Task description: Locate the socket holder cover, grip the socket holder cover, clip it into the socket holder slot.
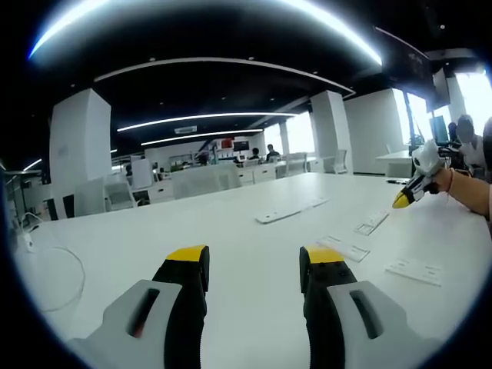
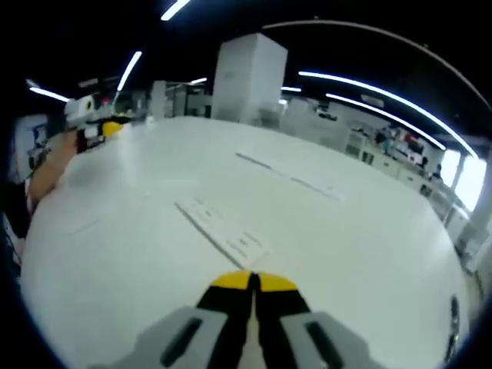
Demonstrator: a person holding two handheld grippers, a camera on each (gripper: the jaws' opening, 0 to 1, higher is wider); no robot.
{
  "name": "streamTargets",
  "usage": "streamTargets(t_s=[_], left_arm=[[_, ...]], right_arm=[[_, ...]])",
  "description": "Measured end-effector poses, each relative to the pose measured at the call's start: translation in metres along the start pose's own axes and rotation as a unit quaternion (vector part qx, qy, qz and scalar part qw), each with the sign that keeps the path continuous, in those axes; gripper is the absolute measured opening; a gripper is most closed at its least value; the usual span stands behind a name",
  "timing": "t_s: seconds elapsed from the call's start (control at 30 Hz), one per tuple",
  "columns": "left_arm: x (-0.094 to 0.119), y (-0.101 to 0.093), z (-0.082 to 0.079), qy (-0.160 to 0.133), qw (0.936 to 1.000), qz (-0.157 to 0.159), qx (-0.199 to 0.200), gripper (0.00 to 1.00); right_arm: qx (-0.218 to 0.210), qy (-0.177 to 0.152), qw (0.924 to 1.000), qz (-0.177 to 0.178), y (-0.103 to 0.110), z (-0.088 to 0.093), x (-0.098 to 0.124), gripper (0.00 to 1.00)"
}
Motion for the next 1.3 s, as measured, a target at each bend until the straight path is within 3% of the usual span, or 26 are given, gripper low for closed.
streamTargets(t_s=[0.4,1.3], left_arm=[[0.001,0.0,-0.001,-0.002,1.0,0.0,0.0,0.48],[0.0,0.003,0.0,0.002,1.0,-0.004,0.0,0.47]], right_arm=[[0.006,0.014,0.9999,-0.006,0.001,0.002,-0.006,0.04],[0.024,-0.013,0.9996,0.01,0.006,0.0,-0.016,0.04]])
Point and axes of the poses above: the point that each gripper's makers call its tool centre point, and the gripper's own axes: x roughly backward along the fingers, y roughly to its left, z roughly out of its underside, the point moved 8 cm from there along x, roughly backward along the fingers, and after that the axes turned 11 degrees about x, right-handed, at the moved point
